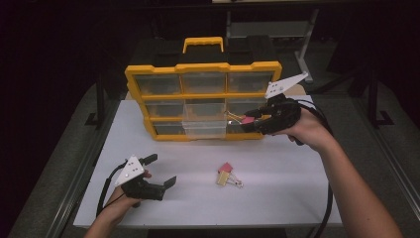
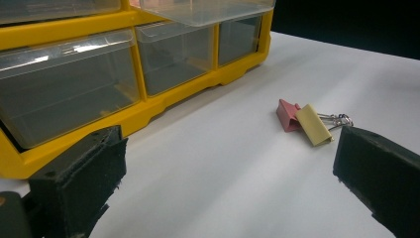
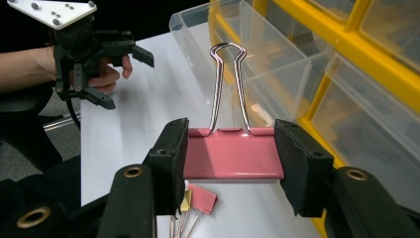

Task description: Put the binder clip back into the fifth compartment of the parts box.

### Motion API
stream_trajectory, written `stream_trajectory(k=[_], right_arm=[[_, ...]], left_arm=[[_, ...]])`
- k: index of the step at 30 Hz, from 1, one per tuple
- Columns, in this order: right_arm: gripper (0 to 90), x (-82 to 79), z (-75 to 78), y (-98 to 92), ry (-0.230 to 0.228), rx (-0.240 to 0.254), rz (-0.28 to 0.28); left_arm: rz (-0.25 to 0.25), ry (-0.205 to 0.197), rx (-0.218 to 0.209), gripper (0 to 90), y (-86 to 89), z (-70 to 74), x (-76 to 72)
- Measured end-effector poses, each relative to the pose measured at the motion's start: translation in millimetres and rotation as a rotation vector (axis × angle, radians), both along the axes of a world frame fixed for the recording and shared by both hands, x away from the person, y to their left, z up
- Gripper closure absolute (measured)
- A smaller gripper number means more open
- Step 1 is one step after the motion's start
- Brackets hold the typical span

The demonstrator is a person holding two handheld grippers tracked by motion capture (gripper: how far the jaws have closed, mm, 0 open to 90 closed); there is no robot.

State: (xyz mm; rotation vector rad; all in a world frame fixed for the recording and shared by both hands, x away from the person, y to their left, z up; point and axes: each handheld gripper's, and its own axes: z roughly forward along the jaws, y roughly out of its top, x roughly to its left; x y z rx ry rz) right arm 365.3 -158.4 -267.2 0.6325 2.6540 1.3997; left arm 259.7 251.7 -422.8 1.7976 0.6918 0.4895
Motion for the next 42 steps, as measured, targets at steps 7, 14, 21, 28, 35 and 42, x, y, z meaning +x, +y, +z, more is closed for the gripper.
stream_trajectory(k=[7,14,21,28,35,42], right_arm=[[48.5,7.6,7.9,6.3,-0.012,0.004,0.004],[48.5,13.9,14.0,15.2,-0.015,0.002,0.013],[48.5,20.2,20.5,27.0,-0.014,-0.002,0.027],[48.5,25.6,24.9,40.1,-0.009,-0.013,0.040],[48.5,35.1,24.2,55.0,-0.001,-0.026,0.054],[48.4,44.1,22.4,68.5,-0.005,-0.045,0.069]], left_arm=[[-0.004,-0.003,0.003,0.0,-0.3,0.0,0.1],[-0.004,-0.008,0.000,0.0,-0.8,-0.3,0.2],[-0.001,-0.003,-0.004,0.0,-0.5,0.3,-0.2],[0.006,0.001,-0.027,0.0,-1.5,0.3,-0.5],[0.003,-0.008,-0.018,0.0,-0.3,0.9,0.1],[0.003,-0.003,-0.022,0.0,0.3,1.5,-0.2]])
